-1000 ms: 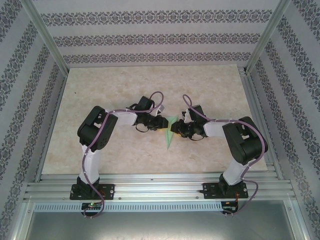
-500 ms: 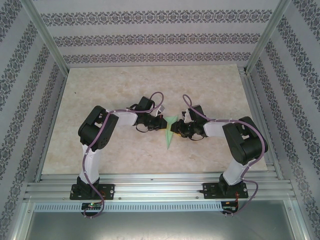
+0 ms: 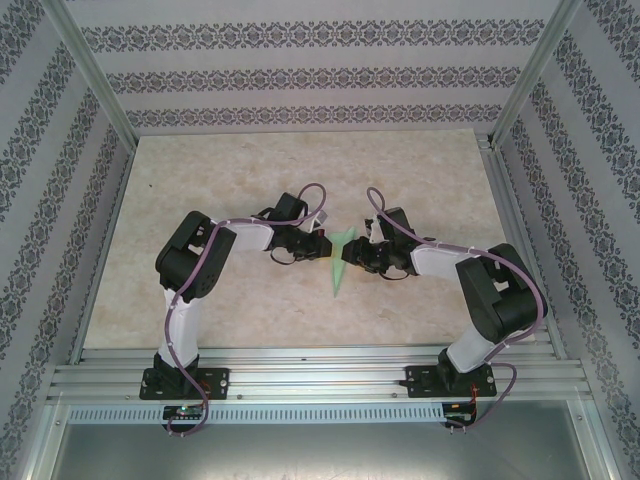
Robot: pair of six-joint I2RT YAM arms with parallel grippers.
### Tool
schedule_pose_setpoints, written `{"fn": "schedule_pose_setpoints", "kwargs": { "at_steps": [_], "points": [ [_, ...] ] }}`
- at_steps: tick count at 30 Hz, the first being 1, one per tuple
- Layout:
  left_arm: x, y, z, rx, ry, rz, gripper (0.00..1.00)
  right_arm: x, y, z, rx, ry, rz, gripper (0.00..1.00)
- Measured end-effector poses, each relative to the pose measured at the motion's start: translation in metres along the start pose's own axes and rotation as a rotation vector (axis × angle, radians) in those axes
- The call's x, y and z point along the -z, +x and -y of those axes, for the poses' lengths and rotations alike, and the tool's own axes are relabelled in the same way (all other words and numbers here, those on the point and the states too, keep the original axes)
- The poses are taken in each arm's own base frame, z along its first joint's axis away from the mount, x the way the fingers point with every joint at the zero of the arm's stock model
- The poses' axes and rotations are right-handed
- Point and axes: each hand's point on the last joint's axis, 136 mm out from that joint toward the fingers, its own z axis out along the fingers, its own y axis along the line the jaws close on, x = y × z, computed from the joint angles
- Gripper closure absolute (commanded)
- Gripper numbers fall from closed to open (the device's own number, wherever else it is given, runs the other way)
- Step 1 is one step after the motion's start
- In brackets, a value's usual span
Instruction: Fold a paper plane with a square sheet of paper (fold left side to right side)
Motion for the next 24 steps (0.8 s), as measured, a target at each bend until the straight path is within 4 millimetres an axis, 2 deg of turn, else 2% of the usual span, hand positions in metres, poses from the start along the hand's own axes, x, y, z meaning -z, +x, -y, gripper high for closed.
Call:
{"fn": "schedule_pose_setpoints", "kwargs": {
  "at_steps": [13,24],
  "points": [
    [0.001,0.0,-0.005,0.005,-0.008,0.003,1.0,-0.008,0.013,-0.011,0.027,-0.015,-0.034,0.73],
    [0.001,0.001,-0.007,0.006,-0.012,0.002,1.0,-0.011,0.013,-0.014,0.022,-0.023,-0.03,0.74]
  ]
}}
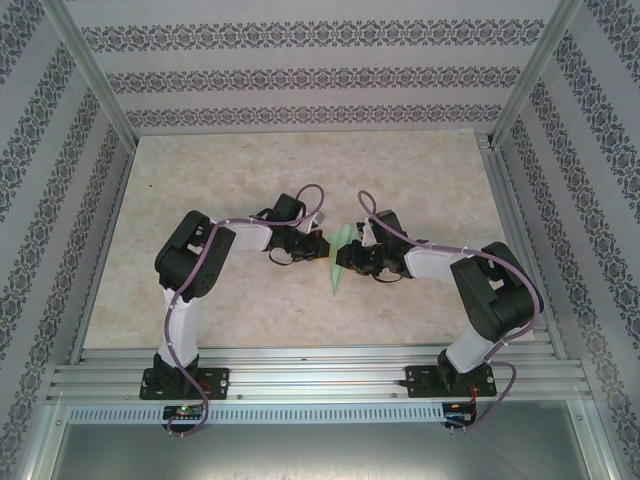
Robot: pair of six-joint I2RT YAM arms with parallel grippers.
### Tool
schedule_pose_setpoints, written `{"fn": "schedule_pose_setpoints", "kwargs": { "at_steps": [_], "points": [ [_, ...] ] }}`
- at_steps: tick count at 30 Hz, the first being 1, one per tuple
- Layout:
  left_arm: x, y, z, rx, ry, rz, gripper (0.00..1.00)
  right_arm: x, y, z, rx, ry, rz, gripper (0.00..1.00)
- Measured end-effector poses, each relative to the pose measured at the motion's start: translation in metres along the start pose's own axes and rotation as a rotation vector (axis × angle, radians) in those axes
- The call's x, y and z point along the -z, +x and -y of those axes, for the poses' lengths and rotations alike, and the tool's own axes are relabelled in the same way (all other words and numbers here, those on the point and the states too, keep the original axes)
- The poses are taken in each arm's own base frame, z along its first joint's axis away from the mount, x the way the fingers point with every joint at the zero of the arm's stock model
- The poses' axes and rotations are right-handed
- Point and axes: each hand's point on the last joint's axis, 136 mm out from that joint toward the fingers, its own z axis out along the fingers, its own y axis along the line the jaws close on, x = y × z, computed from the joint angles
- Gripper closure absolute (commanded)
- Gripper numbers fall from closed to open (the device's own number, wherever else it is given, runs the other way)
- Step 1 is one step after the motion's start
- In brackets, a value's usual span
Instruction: Fold a paper plane with a square sheet of paper (fold left side to right side)
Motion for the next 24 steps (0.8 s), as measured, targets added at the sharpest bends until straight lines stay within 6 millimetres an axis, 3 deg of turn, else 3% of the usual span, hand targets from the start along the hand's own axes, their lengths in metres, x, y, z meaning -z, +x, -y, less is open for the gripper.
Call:
{"fn": "schedule_pose_setpoints", "kwargs": {
  "at_steps": [9,16,24],
  "points": [
    [0.0,0.0,0.0,0.0,0.0,0.0,1.0,0.01,-0.005,-0.007,0.016,0.004,0.034,0.73],
    [0.0,0.0,0.0,0.0,0.0,0.0,1.0,0.003,-0.004,-0.015,0.034,-0.012,0.025,0.74],
    [0.0,0.0,-0.001,0.001,-0.003,0.002,1.0,-0.009,-0.004,-0.007,0.021,-0.002,0.012,0.74]
  ]
}}
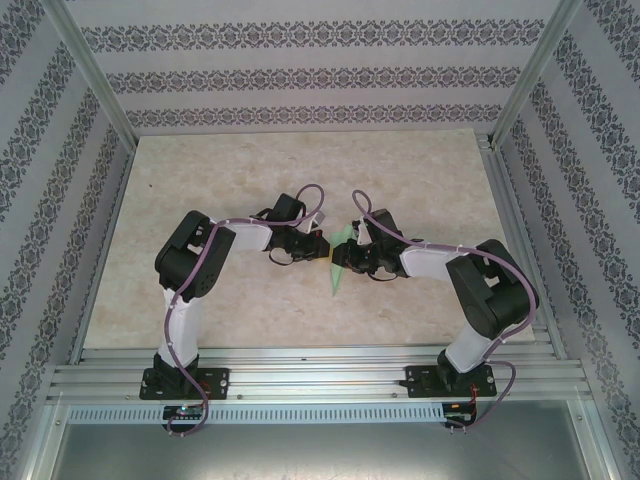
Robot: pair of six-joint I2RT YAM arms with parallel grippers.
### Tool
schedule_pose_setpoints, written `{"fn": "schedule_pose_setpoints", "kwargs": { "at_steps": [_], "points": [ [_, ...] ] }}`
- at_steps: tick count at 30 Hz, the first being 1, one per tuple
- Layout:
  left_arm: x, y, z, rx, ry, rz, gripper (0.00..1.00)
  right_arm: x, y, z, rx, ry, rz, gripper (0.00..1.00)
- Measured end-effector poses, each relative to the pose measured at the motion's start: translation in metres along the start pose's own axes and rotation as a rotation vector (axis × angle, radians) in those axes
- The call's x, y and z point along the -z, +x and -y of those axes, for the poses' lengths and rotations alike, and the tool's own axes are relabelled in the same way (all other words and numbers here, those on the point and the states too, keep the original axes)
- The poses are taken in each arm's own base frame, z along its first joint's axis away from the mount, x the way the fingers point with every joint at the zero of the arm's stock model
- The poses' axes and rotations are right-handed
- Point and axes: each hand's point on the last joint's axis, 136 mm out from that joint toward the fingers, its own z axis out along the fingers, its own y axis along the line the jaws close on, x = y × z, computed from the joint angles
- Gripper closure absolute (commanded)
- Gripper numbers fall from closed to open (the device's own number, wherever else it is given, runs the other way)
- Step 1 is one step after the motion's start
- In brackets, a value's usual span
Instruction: Fold a paper plane with a square sheet of paper (fold left side to right side)
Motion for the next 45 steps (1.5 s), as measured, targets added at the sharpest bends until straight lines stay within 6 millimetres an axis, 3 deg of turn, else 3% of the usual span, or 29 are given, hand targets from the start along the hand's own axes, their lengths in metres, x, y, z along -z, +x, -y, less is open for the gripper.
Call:
{"fn": "schedule_pose_setpoints", "kwargs": {
  "at_steps": [27,45],
  "points": [
    [0.0,-0.008,0.003,-0.011,-0.003,0.017,1.0,-0.004,0.001,0.006,-0.019,0.014,0.0,0.74],
    [-0.005,-0.011,0.003,-0.012,0.007,0.01,1.0,0.008,-0.006,-0.008,0.004,-0.014,0.032,0.73]
  ]
}}
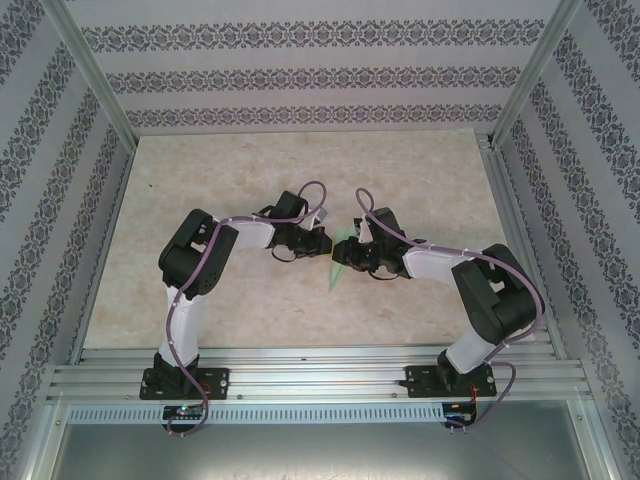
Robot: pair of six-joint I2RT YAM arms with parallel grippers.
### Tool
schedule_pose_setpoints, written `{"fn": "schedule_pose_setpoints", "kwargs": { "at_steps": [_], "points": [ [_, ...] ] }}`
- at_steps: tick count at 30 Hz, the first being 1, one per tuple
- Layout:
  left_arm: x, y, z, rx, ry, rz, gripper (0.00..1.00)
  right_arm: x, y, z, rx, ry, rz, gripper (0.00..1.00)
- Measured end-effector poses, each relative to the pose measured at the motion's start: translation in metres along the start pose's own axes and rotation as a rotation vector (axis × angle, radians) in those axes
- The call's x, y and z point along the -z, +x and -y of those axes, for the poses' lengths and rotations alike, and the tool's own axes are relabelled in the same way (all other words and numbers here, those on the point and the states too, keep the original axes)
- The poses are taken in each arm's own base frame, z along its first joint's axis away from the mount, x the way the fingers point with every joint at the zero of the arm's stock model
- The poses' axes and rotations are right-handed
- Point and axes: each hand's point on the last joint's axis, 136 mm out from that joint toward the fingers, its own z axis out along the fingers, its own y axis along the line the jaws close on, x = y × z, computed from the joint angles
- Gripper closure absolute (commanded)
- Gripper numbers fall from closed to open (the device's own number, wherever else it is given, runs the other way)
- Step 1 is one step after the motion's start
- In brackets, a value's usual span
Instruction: Fold a paper plane with a square sheet of paper (fold left side to right side)
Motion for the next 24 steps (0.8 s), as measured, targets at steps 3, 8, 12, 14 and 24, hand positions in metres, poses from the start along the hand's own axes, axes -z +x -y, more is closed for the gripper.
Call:
{"fn": "schedule_pose_setpoints", "kwargs": {
  "at_steps": [3,8,12,14,24],
  "points": [
    [0.0,0.0,0.0,-0.001,0.001,0.0,1.0,-0.004,-0.002,0.002,-0.003,0.007,-0.004,0.73],
    [-0.001,-0.001,0.001,-0.001,0.004,-0.002,1.0,-0.008,-0.002,0.008,-0.006,0.025,-0.009,0.73],
    [-0.002,-0.002,0.001,-0.002,0.009,-0.004,1.0,-0.008,-0.003,0.009,0.001,0.031,-0.004,0.73],
    [-0.003,-0.003,0.001,-0.002,0.01,-0.004,1.0,-0.008,-0.003,0.01,0.001,0.032,-0.002,0.73],
    [-0.004,-0.005,0.002,0.003,0.014,-0.004,1.0,-0.008,-0.002,0.018,-0.01,0.044,-0.001,0.73]
  ]
}}
